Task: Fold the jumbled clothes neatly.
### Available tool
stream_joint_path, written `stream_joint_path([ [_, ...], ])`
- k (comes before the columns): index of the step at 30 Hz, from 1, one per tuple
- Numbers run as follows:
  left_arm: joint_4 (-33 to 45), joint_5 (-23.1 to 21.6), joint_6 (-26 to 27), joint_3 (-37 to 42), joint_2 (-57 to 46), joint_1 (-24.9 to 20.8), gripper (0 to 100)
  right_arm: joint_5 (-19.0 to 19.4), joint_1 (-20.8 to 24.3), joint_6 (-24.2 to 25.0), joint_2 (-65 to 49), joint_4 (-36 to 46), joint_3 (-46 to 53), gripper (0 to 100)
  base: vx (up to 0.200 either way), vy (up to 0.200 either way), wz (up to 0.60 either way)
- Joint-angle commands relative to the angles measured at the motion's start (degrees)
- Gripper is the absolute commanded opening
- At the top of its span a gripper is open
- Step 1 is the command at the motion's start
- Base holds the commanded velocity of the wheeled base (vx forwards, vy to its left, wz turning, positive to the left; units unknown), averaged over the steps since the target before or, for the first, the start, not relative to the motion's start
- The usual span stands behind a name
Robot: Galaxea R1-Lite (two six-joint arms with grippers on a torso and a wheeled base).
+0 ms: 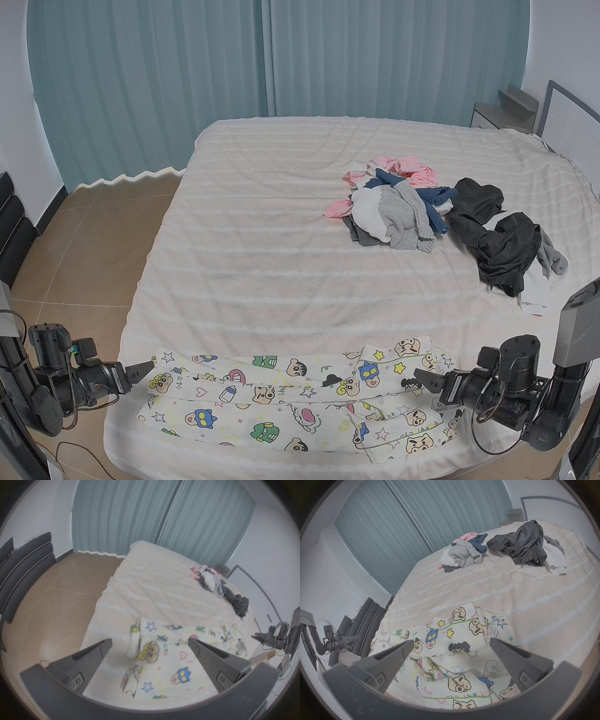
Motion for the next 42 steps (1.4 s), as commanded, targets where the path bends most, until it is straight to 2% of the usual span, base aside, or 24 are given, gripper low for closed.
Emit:
stream_joint_path([
  [1, 18.3, 9.1, 4.8, -13.3, 0.1, -0.1, 100, -0.4, 0.3, 0.1, 0.3, 0.0, 1.0, 100, 0.000, 0.000, 0.00],
  [2, 23.7, 10.7, 4.7, -16.8, -0.2, -0.1, 100, -0.4, 0.3, 0.1, 0.3, 0.0, 1.0, 100, 0.000, 0.000, 0.00],
  [4, 37.8, 9.9, 4.8, -23.6, -2.9, -0.2, 100, -0.4, 0.3, 0.1, 0.2, 0.0, 1.0, 100, 0.000, 0.000, 0.00],
  [6, 51.0, 6.6, 5.4, -29.2, -4.5, -0.7, 100, -0.4, 0.3, 0.1, 0.2, 0.0, 1.0, 100, 0.000, 0.000, 0.00],
  [8, 60.2, 2.6, 6.5, -34.3, -4.2, -1.0, 100, -0.5, 0.4, 0.1, 0.2, 0.0, 1.0, 100, 0.000, 0.000, 0.00],
  [10, 62.2, 1.9, 7.2, -35.4, -4.1, -1.0, 100, -0.6, 0.5, 0.1, 0.2, 0.0, 1.0, 100, 0.000, 0.000, 0.00],
  [11, 64.1, 1.2, 9.8, -37.2, -2.5, -1.0, 100, -1.0, 0.6, 0.1, 0.3, 0.0, 1.0, 100, 0.000, 0.000, 0.00],
  [13, 64.1, 1.2, 9.8, -37.2, -2.5, -1.0, 100, -1.0, 0.6, 0.1, 0.3, 0.0, 1.0, 100, 0.000, 0.000, 0.00],
  [14, 64.0, 0.7, 13.3, -37.5, 0.7, -1.0, 100, -1.2, 0.7, 0.1, 0.4, 0.0, 1.0, 100, 0.000, 0.000, 0.00],
  [21, 62.2, 0.8, 19.8, -38.2, 8.5, -1.1, 100, -1.2, 1.0, 0.1, 0.4, 0.0, 1.0, 100, 0.000, 0.000, 0.00],
  [35, 56.1, 0.6, 19.9, -38.7, 14.9, -1.9, 100, -1.8, 1.8, 0.1, 0.4, 0.0, 1.0, 100, 0.000, 0.000, 0.00],
  [40, 56.2, -3.5, 19.5, -38.3, 15.6, -2.8, 100, -2.0, 1.8, 0.1, 0.4, 0.0, 1.0, 100, 0.000, 0.000, 0.00],
  [42, 56.2, -3.9, 19.4, -38.2, 15.6, -2.9, 100, -2.0, 1.8, 0.1, 0.4, 0.0, 1.0, 100, 0.000, 0.000, 0.00],
])
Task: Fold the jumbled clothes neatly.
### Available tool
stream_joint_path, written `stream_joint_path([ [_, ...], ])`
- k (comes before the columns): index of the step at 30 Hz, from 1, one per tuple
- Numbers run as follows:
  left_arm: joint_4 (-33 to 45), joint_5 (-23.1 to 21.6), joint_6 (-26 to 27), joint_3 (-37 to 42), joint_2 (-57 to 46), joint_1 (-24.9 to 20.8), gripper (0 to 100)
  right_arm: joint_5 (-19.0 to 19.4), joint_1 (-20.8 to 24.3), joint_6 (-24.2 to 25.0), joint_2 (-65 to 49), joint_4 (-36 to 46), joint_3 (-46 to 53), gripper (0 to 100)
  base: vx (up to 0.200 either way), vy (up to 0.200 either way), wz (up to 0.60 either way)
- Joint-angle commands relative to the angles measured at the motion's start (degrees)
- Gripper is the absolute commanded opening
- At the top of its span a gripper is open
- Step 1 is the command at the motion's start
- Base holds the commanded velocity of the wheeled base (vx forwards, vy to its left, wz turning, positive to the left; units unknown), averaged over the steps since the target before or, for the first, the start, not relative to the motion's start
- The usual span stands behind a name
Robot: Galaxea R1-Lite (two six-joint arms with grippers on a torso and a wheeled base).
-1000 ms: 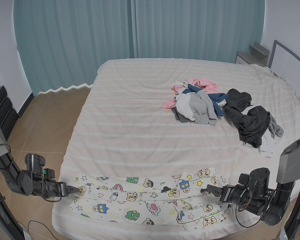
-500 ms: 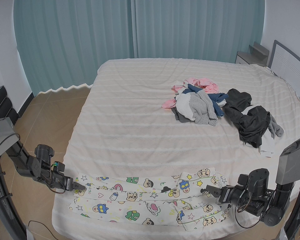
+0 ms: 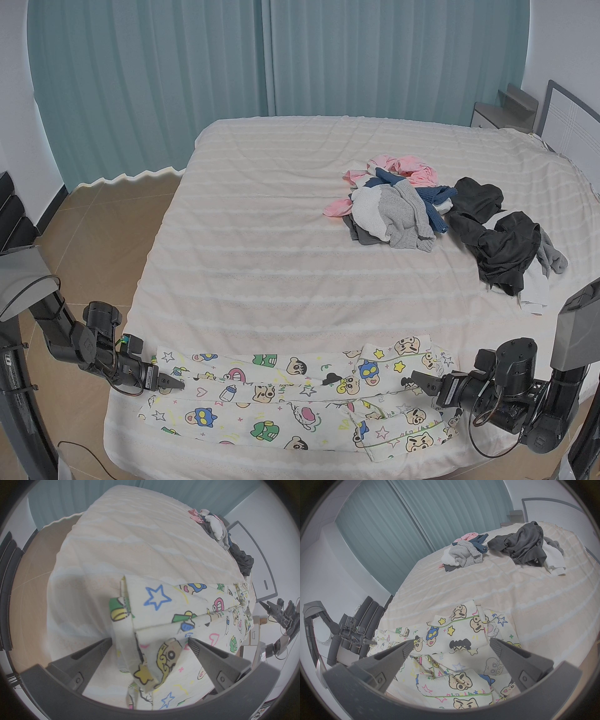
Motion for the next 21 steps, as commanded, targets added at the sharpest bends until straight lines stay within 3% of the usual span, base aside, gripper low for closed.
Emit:
stream_joint_path([
  [1, 0.0, -0.5, -0.1, 0.2, 0.7, -0.3, 100, 0.0, 0.0, 0.0, 0.2, 0.0, 1.0, 100, 0.000, 0.000, 0.00],
  [14, 0.1, -2.0, -0.1, 1.2, -0.2, -1.1, 100, 0.0, 0.1, 0.0, 0.6, 0.0, 1.0, 100, 0.000, 0.000, 0.00],
  [15, 0.1, -2.0, -0.1, 1.1, -0.1, -1.1, 0, 0.0, 0.1, 0.0, 0.5, 0.0, 1.0, 100, 0.000, 0.000, 0.00],
  [21, 0.4, -2.0, -0.1, 1.4, -0.4, -1.1, 0, 0.0, 0.0, 0.0, 0.5, 0.0, 1.0, 100, 0.000, 0.000, 0.00],
])
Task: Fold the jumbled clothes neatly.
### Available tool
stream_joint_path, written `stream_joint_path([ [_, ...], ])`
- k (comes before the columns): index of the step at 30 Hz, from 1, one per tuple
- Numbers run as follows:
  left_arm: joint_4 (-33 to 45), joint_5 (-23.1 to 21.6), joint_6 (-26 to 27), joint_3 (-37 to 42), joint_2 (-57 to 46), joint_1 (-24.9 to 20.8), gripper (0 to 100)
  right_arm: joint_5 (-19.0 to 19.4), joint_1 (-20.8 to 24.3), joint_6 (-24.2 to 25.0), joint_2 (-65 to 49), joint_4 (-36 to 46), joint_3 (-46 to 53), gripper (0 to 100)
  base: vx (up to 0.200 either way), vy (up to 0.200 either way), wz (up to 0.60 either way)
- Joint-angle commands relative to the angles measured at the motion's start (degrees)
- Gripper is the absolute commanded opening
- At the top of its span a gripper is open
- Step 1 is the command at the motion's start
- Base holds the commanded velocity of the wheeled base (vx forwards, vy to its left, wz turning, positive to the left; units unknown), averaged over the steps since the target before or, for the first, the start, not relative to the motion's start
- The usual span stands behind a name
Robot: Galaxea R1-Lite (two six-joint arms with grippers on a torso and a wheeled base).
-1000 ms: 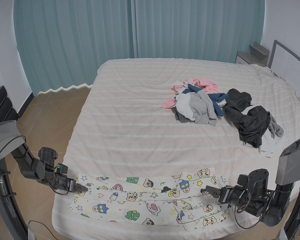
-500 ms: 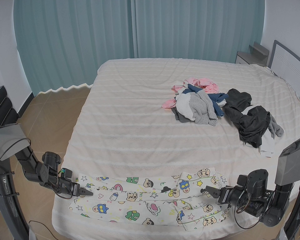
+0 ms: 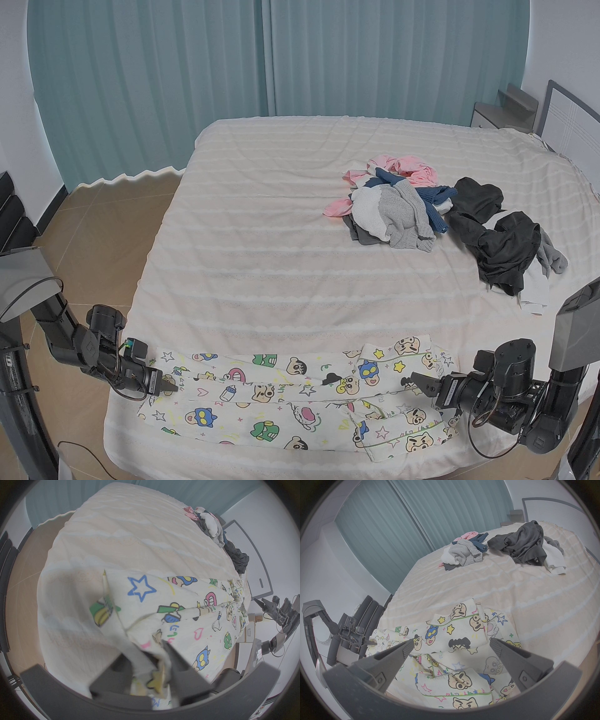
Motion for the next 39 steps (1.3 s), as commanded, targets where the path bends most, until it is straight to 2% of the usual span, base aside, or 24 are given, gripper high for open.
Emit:
stream_joint_path([
  [1, 0.0, 0.0, 0.0, 0.3, -0.5, 0.0, 0, 0.0, -0.1, 0.0, 0.0, 0.0, 1.0, 100, 0.000, 0.000, 0.00],
  [12, 0.8, -0.1, -0.6, 2.3, -6.4, 1.1, 0, 0.0, -0.2, 0.0, 0.1, 0.0, 1.0, 100, 0.000, 0.000, 0.00],
  [16, 5.0, 0.0, -0.4, 2.6, -10.6, 3.4, 0, 0.0, -0.4, 0.1, 0.1, 0.0, 1.0, 100, 0.000, 0.000, 0.00],
  [20, 5.9, 0.0, -0.3, 2.5, -12.2, 5.8, 0, 0.0, -0.4, 0.1, 0.1, 0.0, 1.0, 100, 0.000, 0.000, 0.00],
  [25, 6.3, -0.1, 0.1, 2.9, -13.2, 9.9, 0, 0.1, -0.6, 0.1, 0.1, 0.0, 1.0, 100, 0.000, 0.000, 0.00],
  [30, 8.5, -0.3, 4.8, 2.7, -13.3, 16.4, 0, 0.1, -0.7, 0.1, 0.1, 0.0, 1.0, 100, 0.000, 0.000, 0.00],
  [34, 12.1, -3.0, 8.8, 1.2, -13.4, 22.3, 0, 0.2, -0.8, 0.1, 0.2, 0.0, 1.0, 100, 0.000, 0.000, 0.00],
  [35, 12.1, -3.0, 8.8, 1.2, -13.4, 22.3, 0, 0.2, -0.8, 0.1, 0.2, 0.0, 1.0, 100, 0.000, 0.000, 0.00],
  [38, 15.1, -5.0, 10.7, -1.4, -13.3, 28.1, 0, 0.2, -0.8, 0.1, 0.4, 0.0, 1.0, 100, 0.000, 0.000, 0.00],
  [39, 15.1, -5.0, 10.7, -1.4, -13.3, 28.1, 0, 0.2, -0.8, 0.1, 0.4, 0.0, 1.0, 100, 0.000, 0.000, 0.00],
])
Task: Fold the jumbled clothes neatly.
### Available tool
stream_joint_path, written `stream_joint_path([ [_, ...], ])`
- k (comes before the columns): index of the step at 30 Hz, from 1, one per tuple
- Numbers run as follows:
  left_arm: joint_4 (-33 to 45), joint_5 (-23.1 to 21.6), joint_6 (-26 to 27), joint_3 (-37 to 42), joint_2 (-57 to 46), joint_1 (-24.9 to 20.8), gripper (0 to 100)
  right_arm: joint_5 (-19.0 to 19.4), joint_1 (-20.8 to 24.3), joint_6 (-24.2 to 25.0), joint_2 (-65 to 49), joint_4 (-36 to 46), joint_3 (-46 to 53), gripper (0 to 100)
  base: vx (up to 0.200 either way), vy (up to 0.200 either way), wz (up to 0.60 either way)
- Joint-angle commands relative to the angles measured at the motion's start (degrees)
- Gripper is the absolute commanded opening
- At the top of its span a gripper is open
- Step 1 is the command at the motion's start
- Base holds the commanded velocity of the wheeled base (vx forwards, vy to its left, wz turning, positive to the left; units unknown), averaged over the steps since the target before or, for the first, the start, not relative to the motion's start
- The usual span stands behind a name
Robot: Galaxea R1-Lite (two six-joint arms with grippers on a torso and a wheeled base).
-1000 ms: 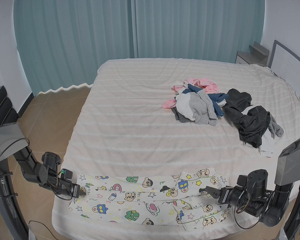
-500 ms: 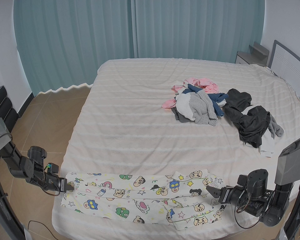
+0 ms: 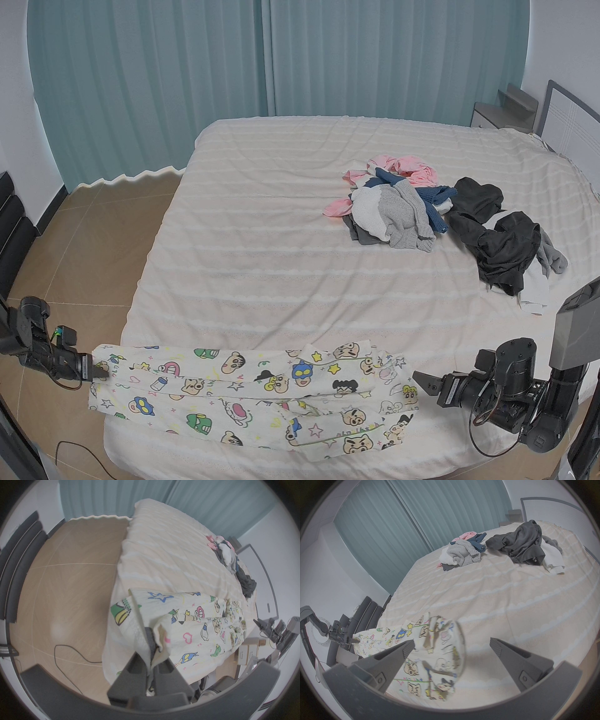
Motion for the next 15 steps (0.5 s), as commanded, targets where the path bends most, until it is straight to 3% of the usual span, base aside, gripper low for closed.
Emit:
stream_joint_path([
  [1, 3.3, -2.3, 1.8, -3.8, -0.1, 7.2, 0, 0.0, 0.0, 0.0, 0.3, 0.0, 1.0, 100, 0.000, 0.000, 0.00],
  [7, 10.1, -6.4, 3.2, -10.5, 0.3, 15.0, 0, 0.0, 0.0, 0.1, 0.4, 0.0, 1.0, 100, 0.000, 0.000, 0.00],
  [15, 17.2, -8.4, 3.3, -18.2, 0.3, 20.2, 0, 0.0, 0.0, 0.1, 0.3, 0.0, 1.0, 100, 0.000, 0.000, 0.00],
])
